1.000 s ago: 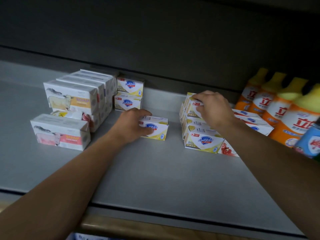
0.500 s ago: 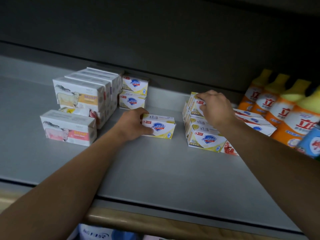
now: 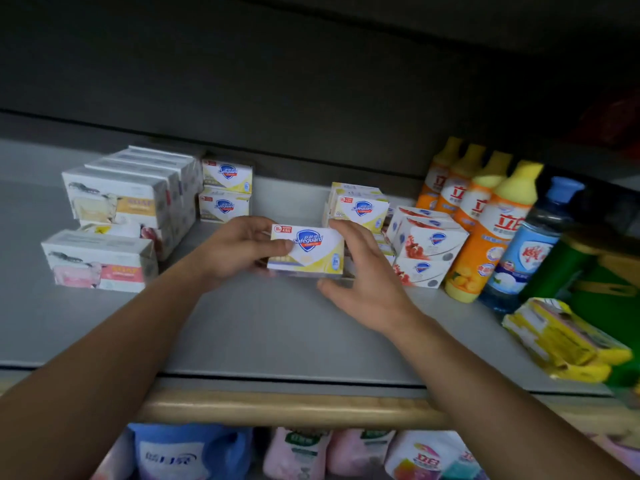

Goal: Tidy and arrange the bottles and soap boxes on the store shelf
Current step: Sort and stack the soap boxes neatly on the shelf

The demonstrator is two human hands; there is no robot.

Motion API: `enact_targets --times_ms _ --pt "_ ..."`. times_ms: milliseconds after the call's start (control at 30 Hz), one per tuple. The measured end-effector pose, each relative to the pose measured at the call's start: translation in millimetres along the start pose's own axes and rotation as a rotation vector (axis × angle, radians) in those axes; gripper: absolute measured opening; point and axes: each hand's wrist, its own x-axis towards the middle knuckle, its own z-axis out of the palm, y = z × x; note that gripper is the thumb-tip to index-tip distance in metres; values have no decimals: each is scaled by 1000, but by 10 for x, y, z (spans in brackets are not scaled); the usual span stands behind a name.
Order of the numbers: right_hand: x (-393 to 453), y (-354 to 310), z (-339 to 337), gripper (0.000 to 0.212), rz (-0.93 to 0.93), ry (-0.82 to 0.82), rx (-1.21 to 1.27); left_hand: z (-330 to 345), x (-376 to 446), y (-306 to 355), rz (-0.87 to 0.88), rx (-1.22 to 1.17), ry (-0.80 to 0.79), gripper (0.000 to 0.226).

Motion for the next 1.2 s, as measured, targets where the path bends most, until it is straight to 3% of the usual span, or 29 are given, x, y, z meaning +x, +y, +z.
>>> enact_targets --times_ms 100,200,333,433,533,700,800,900,1000,1100,1200 --pt "-182 -56 -16 74 83 7 182 113 -189 -18 -37 -89 -76 41" --pt "-363 -60 -2 63 174 57 411 237 -372 -22 -23 -288 -84 32" --pt "-487 -20 -3 24 389 195 640 456 -596 -39 6 -420 -77 26" --pt "-556 11 9 50 569 143 715 688 -704 -90 12 -333 96 18" --pt "-573 55 16 62 616 126 692 813 -744 -130 71 -139 194 22" --pt "-560 63 41 63 627 174 667 838 -761 -140 110 -14 237 26" --pt "-627 78 21 40 530 207 742 832 -745 -154 105 -30 240 20" --pt "-669 73 -11 23 434 184 779 824 -715 -154 54 -107 244 28" --pt "-686 87 -1 43 330 65 712 789 -684 -180 45 -131 259 23" --pt "-698 112 18 61 302 58 718 737 -691 -223 65 -226 187 26" --pt "-685 152 47 54 319 99 786 687 -717 -238 94 -283 103 30"
